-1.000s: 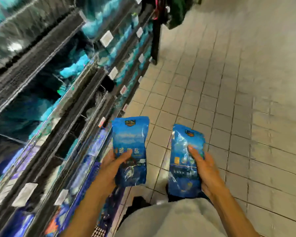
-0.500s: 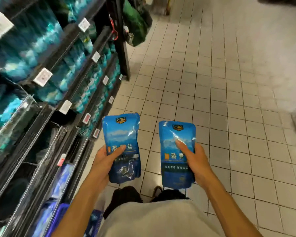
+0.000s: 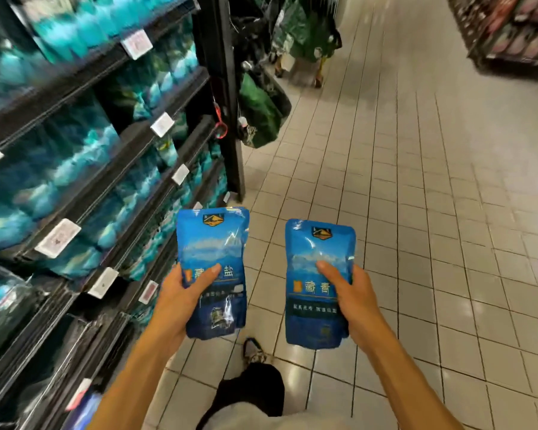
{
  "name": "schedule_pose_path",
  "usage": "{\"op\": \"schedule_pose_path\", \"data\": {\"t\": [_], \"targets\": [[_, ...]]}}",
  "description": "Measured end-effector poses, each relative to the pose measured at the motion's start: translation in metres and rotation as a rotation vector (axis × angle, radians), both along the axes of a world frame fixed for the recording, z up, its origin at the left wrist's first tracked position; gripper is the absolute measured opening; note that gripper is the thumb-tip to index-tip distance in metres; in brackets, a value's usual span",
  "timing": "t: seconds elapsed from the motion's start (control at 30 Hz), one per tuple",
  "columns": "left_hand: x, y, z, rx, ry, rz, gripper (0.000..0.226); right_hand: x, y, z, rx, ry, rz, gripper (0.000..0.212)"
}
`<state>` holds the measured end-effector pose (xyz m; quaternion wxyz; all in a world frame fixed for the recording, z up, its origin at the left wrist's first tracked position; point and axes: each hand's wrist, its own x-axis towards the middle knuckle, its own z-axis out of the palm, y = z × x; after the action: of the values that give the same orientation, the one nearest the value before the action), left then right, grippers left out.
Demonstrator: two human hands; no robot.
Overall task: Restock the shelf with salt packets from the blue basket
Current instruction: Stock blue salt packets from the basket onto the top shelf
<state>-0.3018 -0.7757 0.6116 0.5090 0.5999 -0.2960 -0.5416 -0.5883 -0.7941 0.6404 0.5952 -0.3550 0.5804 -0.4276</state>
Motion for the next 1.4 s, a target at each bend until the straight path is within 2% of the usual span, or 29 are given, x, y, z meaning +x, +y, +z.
{"op": "schedule_pose_path", "data": {"t": [0.2, 0.37, 0.5, 0.77, 0.87, 0.97, 1.07, 1.2, 1.3, 1.4], "targets": [[0.021, -0.119, 0.032, -0.063, 0.002, 0.021, 0.07, 0.021, -0.122, 0.027, -0.064, 0.021, 0.033, 0.059], [0.033, -0.193, 0.061, -0.142, 0.002, 0.125, 0.05, 0.044, -0.212, 0.045, -0.12, -0.037, 0.096, 0.056], [0.044, -0.242, 0.08, -0.182, -0.017, 0.214, 0.047, 0.067, -0.283, 0.058, -0.154, -0.061, 0.184, 0.057], [0.063, -0.331, 0.128, -0.273, -0.162, 0.495, 0.053, 0.125, -0.445, 0.098, -0.32, -0.156, 0.489, 0.026], [0.069, -0.35, 0.154, -0.323, -0.196, 0.594, 0.052, 0.153, -0.491, 0.124, -0.402, -0.184, 0.64, 0.027], [0.08, -0.36, 0.184, -0.373, -0.251, 0.678, 0.045, 0.186, -0.526, 0.15, -0.466, -0.225, 0.77, 0.033], [0.098, -0.366, 0.214, -0.43, -0.316, 0.747, 0.038, 0.224, -0.549, 0.178, -0.519, -0.279, 0.845, 0.024], [0.129, -0.373, 0.257, -0.507, -0.43, 0.833, 0.033, 0.278, -0.568, 0.219, -0.601, -0.371, 0.916, 0.025], [0.159, -0.372, 0.293, -0.57, -0.485, 0.873, 0.032, 0.321, -0.571, 0.25, -0.649, -0.453, 0.95, 0.018], [0.191, -0.366, 0.327, -0.602, -0.567, 0.911, 0.024, 0.363, -0.565, 0.282, -0.706, -0.538, 0.964, 0.027]]}}
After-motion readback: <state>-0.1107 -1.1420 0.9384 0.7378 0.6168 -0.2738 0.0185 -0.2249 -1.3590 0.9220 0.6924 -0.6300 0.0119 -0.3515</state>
